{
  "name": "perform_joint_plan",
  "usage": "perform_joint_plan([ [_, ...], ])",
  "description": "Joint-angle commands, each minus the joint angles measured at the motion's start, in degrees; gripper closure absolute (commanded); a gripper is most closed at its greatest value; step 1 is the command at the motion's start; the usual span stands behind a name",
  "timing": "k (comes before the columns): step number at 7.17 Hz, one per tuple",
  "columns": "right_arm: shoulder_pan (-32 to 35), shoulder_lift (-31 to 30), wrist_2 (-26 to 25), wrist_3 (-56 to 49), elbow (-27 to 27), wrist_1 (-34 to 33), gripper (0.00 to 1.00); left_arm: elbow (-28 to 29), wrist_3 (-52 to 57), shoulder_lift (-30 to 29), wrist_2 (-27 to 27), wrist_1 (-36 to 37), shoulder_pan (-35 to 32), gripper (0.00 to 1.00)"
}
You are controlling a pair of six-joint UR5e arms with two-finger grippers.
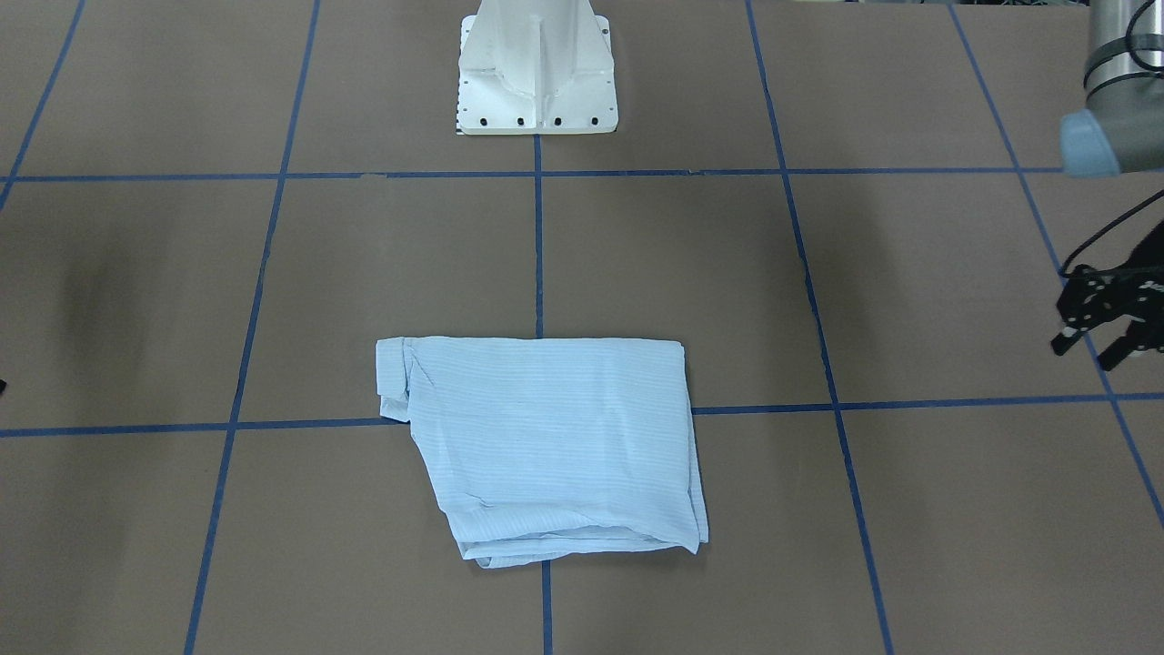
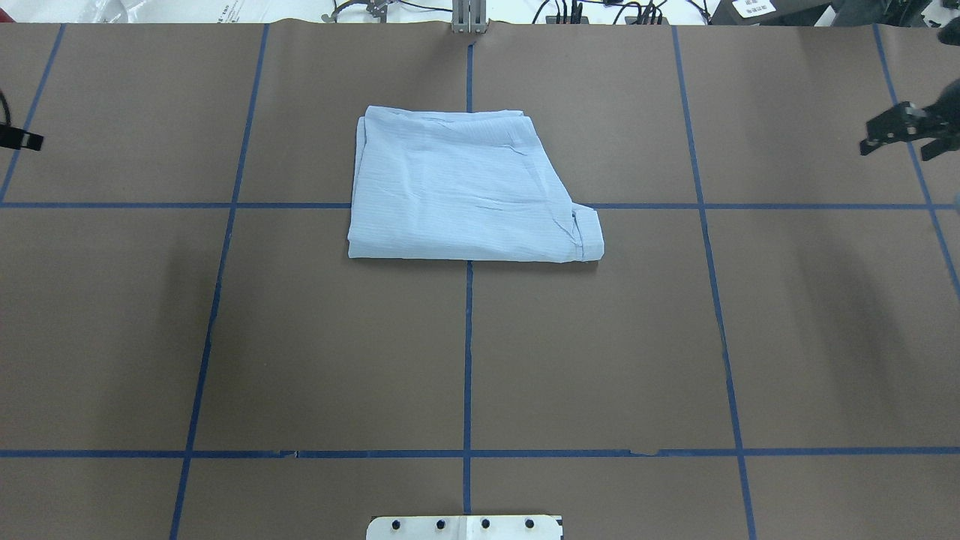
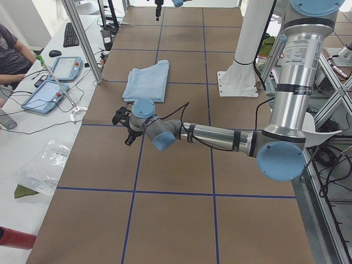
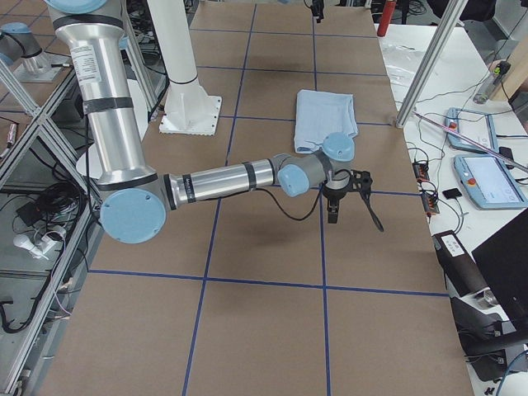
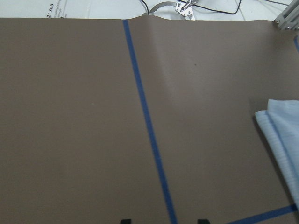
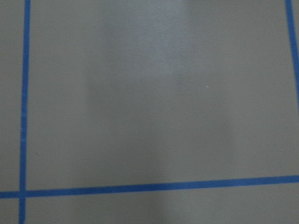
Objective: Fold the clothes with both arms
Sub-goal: 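Release the shirt and raise both grippers away from it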
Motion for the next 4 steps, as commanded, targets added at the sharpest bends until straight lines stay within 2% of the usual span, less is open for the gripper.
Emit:
perform_joint_plan([
  [1,7.6,-8.0,6.7,-12.6,1.2,-0.3,0.0,-0.4,13.2,5.4,-4.2,4.6,-6.8,0.0],
  [2,7.4,-8.1,6.8,-13.2,1.1,-0.8,0.0,-0.6,13.2,5.7,-7.8,7.3,-9.3,0.0],
  [4,4.8,-7.3,5.9,-17.1,1.2,-6.4,0.0,-6.8,13.0,8.1,-7.7,14.9,-10.1,0.0],
])
